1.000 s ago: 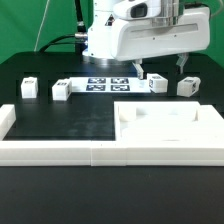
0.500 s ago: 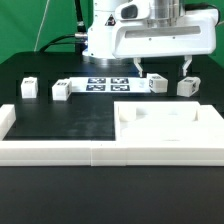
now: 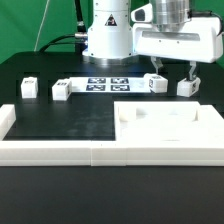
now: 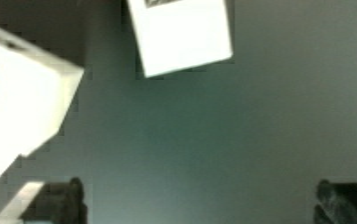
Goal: Assemble one leg
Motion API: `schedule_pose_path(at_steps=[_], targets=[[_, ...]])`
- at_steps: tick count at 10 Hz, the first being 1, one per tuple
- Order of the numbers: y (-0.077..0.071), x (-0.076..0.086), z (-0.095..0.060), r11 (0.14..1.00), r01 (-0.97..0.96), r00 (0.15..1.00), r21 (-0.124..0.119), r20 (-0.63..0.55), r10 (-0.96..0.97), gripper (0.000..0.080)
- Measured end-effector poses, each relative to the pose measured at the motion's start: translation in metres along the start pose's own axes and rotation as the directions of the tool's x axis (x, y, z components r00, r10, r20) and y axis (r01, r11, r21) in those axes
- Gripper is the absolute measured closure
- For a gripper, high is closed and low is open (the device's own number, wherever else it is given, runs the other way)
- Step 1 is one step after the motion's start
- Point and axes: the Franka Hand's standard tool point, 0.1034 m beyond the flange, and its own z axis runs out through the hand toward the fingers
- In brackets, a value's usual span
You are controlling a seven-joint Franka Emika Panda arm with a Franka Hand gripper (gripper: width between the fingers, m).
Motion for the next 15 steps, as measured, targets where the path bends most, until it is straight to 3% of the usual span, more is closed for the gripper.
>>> schedule_pose_path(at_steps=[4,6,7,8,10,13,15], targets=[[0.005,0.003,0.001,0.998,0.061,0.998,-0.012,0.029,-0.061,0.0151],[0.009,-0.011,-0.001,0.994,0.084,0.977,-0.070,0.204,-0.068,0.0151],[0.004,-0.008,-0.004,0.995,0.076,0.972,-0.060,0.225,-0.061,0.0151],[0.008,-0.013,-0.003,0.993,0.094,0.954,-0.065,0.292,-0.071,0.0151],[0.016,-0.020,0.000,0.990,0.097,0.902,-0.097,0.429,-0.046,0.0151],[0.021,-0.012,0.002,0.990,0.095,0.794,-0.106,0.608,-0.011,0.0151],[0.020,-0.028,0.004,0.994,0.084,0.708,-0.066,0.706,-0.013,0.0151]])
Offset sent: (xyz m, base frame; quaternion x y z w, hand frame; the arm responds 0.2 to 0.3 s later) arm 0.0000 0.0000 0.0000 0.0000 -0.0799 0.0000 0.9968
